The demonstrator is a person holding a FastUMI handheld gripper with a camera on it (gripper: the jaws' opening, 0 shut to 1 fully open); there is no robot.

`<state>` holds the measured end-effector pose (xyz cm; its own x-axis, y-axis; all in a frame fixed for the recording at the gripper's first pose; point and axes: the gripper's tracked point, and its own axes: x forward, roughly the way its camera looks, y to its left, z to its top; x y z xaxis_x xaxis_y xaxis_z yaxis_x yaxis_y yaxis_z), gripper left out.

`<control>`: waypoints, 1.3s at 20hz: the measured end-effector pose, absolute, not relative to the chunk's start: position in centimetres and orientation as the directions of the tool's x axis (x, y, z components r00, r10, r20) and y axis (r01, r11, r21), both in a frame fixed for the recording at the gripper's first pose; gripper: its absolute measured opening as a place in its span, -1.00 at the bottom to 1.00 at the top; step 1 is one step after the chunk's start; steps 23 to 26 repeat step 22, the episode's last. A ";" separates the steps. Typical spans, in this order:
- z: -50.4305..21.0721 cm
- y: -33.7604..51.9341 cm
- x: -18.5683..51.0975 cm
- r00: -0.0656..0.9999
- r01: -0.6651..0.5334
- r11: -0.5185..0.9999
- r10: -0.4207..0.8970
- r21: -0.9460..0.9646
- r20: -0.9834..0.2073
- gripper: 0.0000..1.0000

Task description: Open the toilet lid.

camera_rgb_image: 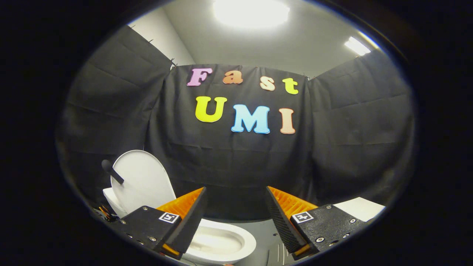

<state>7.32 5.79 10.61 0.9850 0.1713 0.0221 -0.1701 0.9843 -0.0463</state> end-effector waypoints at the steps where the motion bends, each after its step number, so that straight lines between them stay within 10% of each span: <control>1: 10.9 5.0 6.5 0.987 -0.156 0.987 0.157 -0.046 0.031 0.89; 26: -1.1 -1.2 0.7 0.991 0.079 0.996 -0.075 0.034 -0.111 0.90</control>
